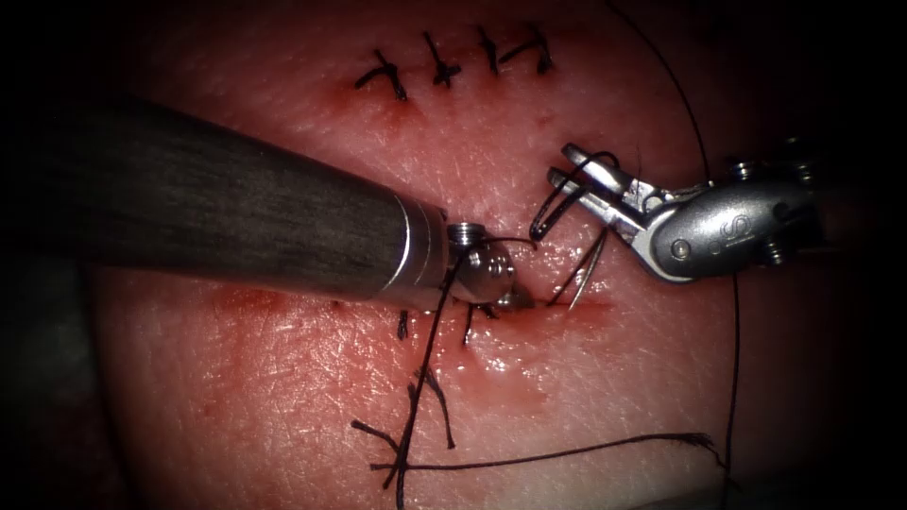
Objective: Wound Closure
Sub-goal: Insert left grasper into wound to widen opening, then throw needle through skin beneath incision
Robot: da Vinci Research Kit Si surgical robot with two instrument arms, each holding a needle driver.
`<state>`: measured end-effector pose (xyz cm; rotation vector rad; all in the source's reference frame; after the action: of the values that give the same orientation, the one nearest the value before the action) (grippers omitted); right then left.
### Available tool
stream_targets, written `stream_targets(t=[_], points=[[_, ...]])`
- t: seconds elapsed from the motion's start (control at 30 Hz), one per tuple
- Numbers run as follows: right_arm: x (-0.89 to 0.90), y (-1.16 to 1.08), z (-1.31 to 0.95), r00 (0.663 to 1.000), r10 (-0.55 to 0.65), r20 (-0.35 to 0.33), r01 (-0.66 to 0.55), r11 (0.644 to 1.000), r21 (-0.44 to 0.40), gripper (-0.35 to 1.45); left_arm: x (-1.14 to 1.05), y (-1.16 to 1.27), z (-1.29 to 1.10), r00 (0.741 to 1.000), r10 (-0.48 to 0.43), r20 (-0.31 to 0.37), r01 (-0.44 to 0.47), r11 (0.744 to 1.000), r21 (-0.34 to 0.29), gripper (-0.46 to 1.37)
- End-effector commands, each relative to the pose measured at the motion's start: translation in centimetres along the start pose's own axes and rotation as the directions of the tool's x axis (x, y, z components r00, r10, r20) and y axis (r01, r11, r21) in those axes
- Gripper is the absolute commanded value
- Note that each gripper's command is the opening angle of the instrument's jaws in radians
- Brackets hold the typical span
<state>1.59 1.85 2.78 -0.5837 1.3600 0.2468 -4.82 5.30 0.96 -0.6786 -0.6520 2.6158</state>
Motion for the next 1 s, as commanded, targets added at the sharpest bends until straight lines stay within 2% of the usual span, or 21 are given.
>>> stream_targets(t=[0.03,0.07,0.13,0.3,0.4,0.73,0.9,1.0], points=[[-0.01,0.00,0.01,1.000,-0.001,0.000,0.001,1.000,-0.008,-0.35,0.01,0.01,-0.01,1.000,-0.002,0.001,0.002,1.000,-0.002,0.25],[-0.01,0.00,0.02,1.000,-0.001,-0.001,0.001,1.000,-0.007,-0.35,0.01,0.02,-0.01,1.000,-0.009,0.003,0.009,1.000,-0.002,0.41],[-0.02,0.00,0.03,1.000,-0.001,-0.003,0.001,1.000,-0.006,-0.35,0.01,0.03,-0.01,1.000,-0.009,0.003,0.009,1.000,-0.002,0.53],[-0.06,-0.03,0.09,1.000,-0.003,-0.008,0.003,1.000,-0.001,-0.35,0.03,0.05,-0.04,1.000,-0.017,-0.013,0.017,1.000,-0.008,0.71],[-0.08,-0.06,0.11,1.000,-0.005,-0.016,0.005,1.000,-0.005,-0.35,0.04,0.05,-0.07,0.999,-0.029,-0.014,0.029,1.000,-0.012,0.75],[-0.18,-0.19,0.21,0.998,-0.023,-0.057,0.022,1.000,-0.003,-0.35,0.04,0.02,-0.18,0.998,-0.038,-0.040,0.036,0.999,-0.029,0.70],[-0.28,-0.29,0.25,0.995,-0.049,-0.091,0.049,0.999,-0.011,-0.35,0.09,0.01,-0.26,0.994,-0.065,-0.090,0.061,0.997,-0.044,0.60],[-0.33,-0.36,0.27,0.994,-0.057,-0.095,0.056,0.998,-0.017,-0.35,0.11,0.01,-0.32,0.992,-0.073,-0.103,0.068,0.996,-0.054,0.66]])
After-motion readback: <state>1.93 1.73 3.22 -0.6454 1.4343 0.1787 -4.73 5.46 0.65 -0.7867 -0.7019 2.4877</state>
